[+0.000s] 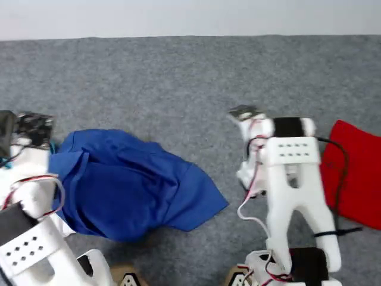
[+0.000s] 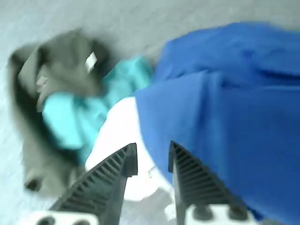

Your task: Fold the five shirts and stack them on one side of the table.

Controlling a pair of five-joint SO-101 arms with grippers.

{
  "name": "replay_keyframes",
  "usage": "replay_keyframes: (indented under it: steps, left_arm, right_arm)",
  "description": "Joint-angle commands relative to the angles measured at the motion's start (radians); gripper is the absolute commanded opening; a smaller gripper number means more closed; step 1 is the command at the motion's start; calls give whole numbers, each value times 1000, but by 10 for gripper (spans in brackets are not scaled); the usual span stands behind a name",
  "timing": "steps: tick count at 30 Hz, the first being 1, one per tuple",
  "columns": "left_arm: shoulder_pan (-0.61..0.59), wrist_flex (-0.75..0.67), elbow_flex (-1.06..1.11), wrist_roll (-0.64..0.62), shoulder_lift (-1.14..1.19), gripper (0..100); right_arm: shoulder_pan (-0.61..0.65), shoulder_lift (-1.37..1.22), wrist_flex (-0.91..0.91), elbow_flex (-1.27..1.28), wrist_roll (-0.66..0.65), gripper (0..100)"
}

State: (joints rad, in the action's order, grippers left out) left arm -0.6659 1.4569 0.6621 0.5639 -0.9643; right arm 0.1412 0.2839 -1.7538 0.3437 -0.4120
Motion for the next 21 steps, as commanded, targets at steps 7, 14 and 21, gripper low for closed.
replay_keyframes:
  steps: [7, 14, 21]
  left_arm:
    - [-322, -91, 125, 38, -2, 120]
    - [-410, -189, 225, 38, -3, 118]
    - [-423, -195, 222, 38, -3, 116]
  right_arm:
    - [239, -19, 114, -9, 77, 225]
    - [348, -255, 213, -17, 80, 225]
    - [381, -409, 225, -54, 138, 225]
